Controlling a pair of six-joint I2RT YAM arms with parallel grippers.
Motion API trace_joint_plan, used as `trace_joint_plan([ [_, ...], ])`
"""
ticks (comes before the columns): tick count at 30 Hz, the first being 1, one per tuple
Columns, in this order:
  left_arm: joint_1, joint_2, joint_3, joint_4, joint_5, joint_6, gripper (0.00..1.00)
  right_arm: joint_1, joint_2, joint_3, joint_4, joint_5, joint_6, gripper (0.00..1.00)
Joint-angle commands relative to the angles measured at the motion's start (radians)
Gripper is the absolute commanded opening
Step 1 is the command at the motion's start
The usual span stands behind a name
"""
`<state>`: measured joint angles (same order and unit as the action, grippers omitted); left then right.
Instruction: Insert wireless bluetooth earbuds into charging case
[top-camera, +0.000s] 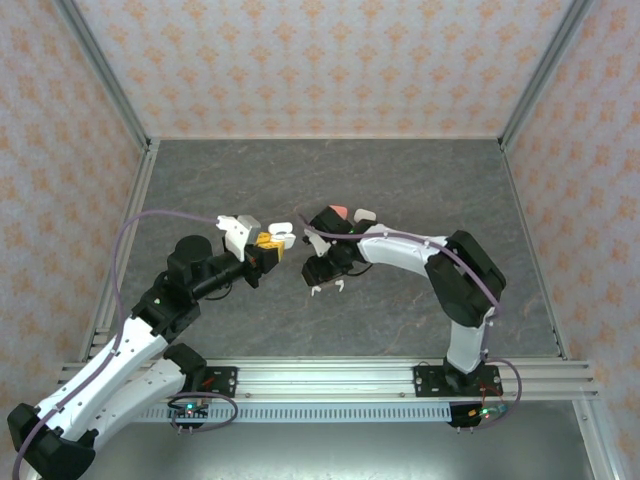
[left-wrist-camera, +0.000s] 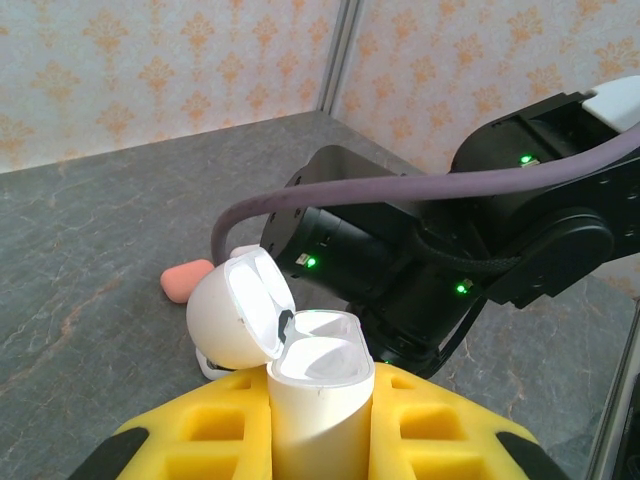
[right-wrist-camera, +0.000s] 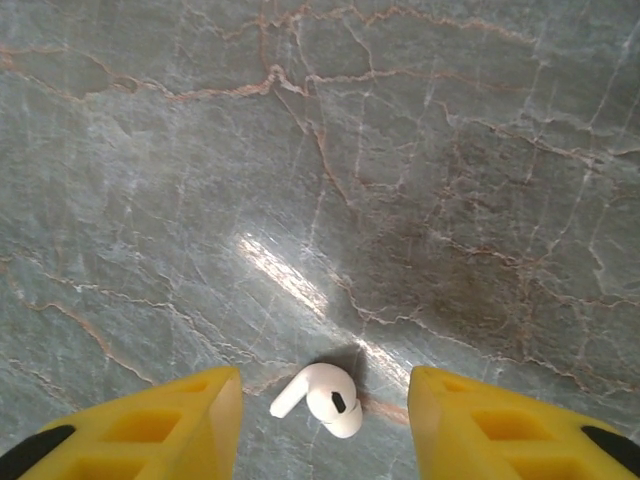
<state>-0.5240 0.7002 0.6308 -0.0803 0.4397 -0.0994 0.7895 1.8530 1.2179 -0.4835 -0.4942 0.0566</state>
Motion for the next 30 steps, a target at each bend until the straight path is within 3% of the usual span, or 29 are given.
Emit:
trace_joint_plan([
  [1, -0.005, -0.010, 0.003, 0.007, -0.010, 0.000, 0.00, 0.007, 0.031, 0.023, -0.055, -0.003, -0.030, 0.47],
  [17, -0.006, 0.006, 0.009, 0.014, -0.010, -0.005, 0.00, 0.021, 0.089, 0.012, -0.063, -0.091, -0.035, 0.36],
  [30, -0.005, 0.007, 0.012, 0.004, -0.010, -0.001, 0.00, 0.024, 0.079, 0.006, -0.030, -0.046, -0.001, 0.23],
])
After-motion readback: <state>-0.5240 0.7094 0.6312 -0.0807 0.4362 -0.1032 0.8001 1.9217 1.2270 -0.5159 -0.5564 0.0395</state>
